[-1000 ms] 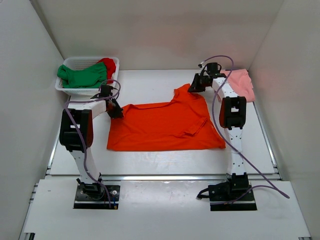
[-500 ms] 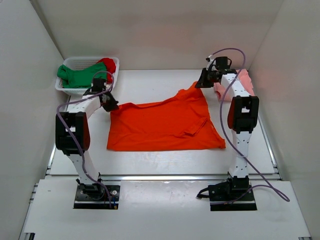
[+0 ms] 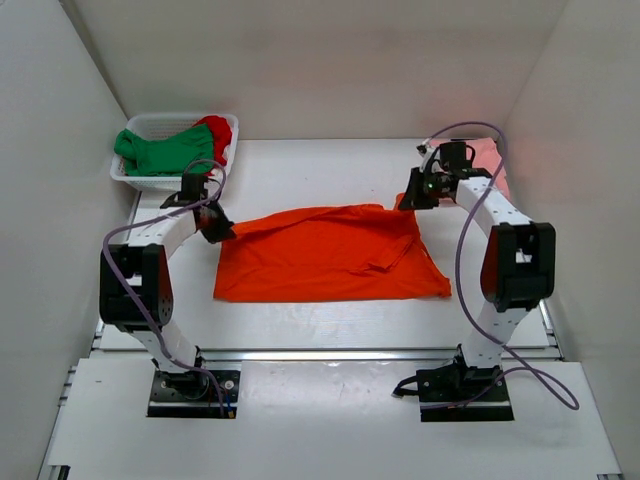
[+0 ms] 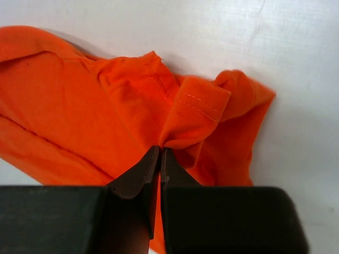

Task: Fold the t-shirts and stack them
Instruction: Fold the other side of the tshirt into a rectangle

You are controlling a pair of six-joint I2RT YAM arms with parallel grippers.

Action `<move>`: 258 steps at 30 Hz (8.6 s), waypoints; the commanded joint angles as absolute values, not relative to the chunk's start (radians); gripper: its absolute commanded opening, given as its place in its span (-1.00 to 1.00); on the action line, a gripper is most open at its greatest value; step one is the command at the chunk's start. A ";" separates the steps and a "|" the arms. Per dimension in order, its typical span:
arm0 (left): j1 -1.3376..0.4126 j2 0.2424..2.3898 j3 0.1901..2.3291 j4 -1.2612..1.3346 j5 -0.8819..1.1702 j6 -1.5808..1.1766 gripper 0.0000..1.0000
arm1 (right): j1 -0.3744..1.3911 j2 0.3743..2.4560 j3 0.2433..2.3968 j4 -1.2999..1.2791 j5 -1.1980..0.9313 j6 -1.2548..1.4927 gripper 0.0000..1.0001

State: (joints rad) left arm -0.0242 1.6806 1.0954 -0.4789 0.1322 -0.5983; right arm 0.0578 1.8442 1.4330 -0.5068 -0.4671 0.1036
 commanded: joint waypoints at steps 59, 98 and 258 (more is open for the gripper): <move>-0.052 1.391 1.051 -0.519 0.130 -0.577 -0.07 | 0.161 1.271 0.983 -0.598 -0.032 0.157 0.09; -0.087 1.770 1.054 -0.483 0.022 -0.583 -1.00 | 0.151 1.734 1.204 -0.371 -0.066 0.188 -1.00; -0.009 1.760 1.057 -0.546 0.034 -0.514 -1.00 | 0.106 1.807 1.101 -0.509 0.052 0.305 -0.81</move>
State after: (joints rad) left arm -0.0132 1.7771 1.0649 -0.5125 0.0525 -0.5304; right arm 0.0864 1.7775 1.1023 -0.5209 0.0319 0.3107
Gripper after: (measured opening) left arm 0.022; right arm 0.186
